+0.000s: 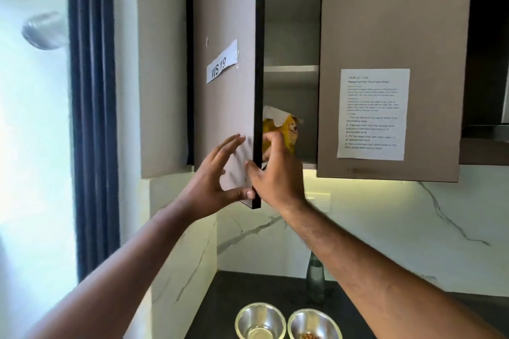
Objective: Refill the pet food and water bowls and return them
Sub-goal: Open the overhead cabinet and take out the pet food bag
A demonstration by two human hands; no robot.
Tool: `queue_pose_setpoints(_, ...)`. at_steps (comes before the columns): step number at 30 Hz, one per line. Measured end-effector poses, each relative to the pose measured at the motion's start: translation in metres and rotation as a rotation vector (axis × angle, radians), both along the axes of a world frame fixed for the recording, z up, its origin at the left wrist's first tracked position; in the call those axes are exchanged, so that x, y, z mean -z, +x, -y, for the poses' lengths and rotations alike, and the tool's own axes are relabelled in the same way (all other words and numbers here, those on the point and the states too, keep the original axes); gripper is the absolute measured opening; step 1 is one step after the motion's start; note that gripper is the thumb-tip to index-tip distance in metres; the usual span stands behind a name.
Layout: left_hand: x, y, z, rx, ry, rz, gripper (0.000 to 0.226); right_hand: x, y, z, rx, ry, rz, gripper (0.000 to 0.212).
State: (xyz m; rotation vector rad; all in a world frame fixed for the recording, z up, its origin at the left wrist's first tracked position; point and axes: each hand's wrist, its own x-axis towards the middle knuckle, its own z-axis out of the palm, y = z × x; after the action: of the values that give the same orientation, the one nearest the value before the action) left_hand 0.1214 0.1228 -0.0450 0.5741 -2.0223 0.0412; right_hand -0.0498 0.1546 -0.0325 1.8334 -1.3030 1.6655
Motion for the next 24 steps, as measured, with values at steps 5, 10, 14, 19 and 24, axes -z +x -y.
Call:
queue_pose_setpoints(5, 0.006, 0.025, -0.017, -0.059, 0.018, -0.078, 0.110, 0.001, 0.043, -0.012, -0.102, -0.026, -0.010, 0.055)
queue_pose_setpoints(10, 0.000, 0.048, -0.016, -0.106, -0.054, -0.171, 0.107, 0.001, 0.071, -0.015, -0.240, 0.012, -0.017, 0.066)
queue_pose_setpoints(14, -0.006, 0.064, -0.024, -0.118, -0.062, -0.232, 0.107, -0.003, 0.088, -0.005, -0.361, 0.057, -0.026, 0.062)
queue_pose_setpoints(19, -0.008, 0.072, -0.033, -0.202, -0.170, -0.293, 0.099, -0.007, 0.099, 0.006, -0.508, 0.139, 0.031, 0.046)
queue_pose_setpoints(24, -0.007, 0.060, -0.047, -0.338, -0.147, -0.454, 0.101, -0.003, 0.097, 0.024, -0.501, 0.209, 0.111, 0.044)
